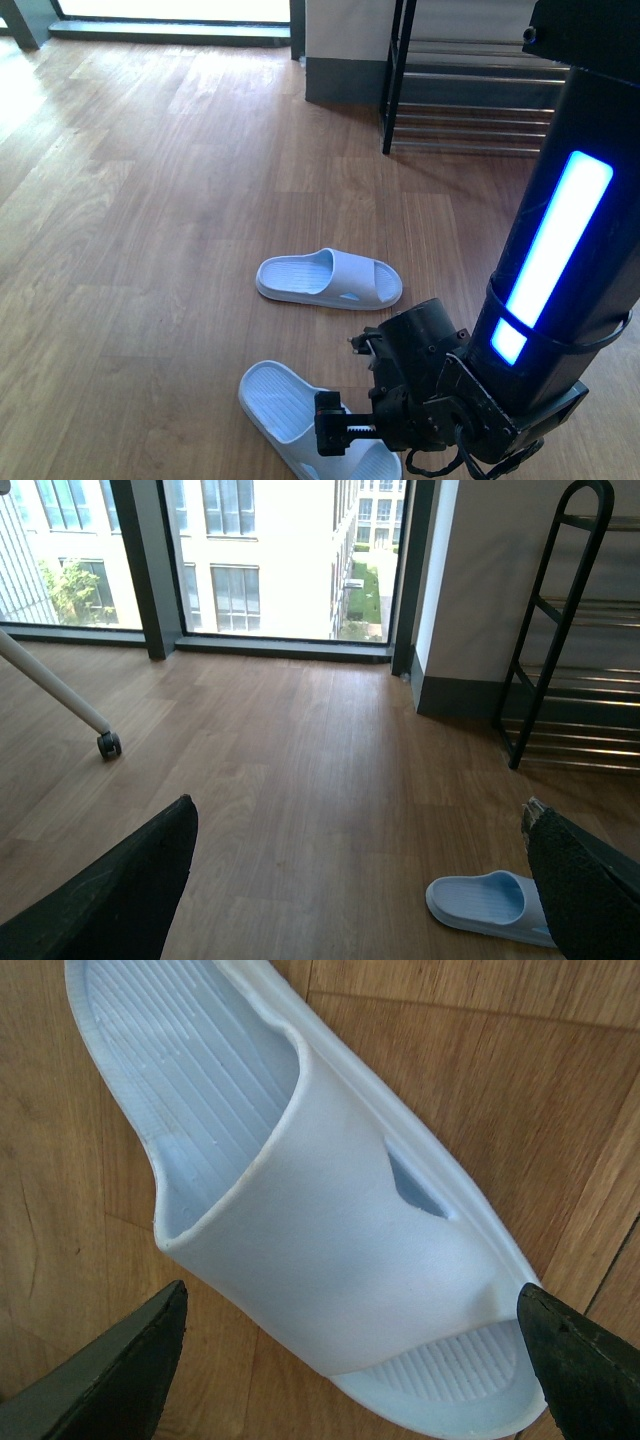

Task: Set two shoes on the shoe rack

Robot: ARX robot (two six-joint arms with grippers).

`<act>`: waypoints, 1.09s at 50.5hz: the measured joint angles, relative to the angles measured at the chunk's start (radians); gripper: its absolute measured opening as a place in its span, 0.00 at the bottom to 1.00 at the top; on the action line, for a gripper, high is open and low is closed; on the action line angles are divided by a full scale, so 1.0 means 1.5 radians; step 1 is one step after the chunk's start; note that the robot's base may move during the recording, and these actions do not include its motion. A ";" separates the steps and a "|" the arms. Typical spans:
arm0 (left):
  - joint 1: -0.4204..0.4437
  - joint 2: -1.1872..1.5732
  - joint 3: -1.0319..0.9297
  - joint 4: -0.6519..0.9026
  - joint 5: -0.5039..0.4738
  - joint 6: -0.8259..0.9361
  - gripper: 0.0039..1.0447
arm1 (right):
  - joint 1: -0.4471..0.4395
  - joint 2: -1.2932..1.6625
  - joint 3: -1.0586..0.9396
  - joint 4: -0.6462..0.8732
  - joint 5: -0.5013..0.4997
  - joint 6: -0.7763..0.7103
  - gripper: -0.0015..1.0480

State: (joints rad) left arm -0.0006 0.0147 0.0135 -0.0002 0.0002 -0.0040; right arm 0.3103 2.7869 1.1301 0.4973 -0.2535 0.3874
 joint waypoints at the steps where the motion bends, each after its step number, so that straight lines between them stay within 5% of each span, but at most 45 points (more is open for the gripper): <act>1: 0.000 0.000 0.000 0.000 0.000 0.000 0.91 | 0.000 0.004 0.003 -0.005 -0.006 0.001 0.91; 30: 0.000 0.000 0.000 0.000 0.000 0.000 0.91 | -0.032 0.031 0.002 -0.025 -0.093 0.079 0.91; 48: 0.000 0.000 0.000 0.000 0.000 0.000 0.91 | -0.042 0.028 -0.014 -0.010 -0.103 0.114 0.91; 55: 0.000 0.000 0.000 0.000 0.000 0.000 0.91 | -0.031 0.028 -0.017 -0.022 -0.051 0.083 0.91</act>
State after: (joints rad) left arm -0.0006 0.0147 0.0135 -0.0002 0.0002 -0.0036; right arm 0.2638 2.8285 1.1049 0.4641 -0.3305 0.5114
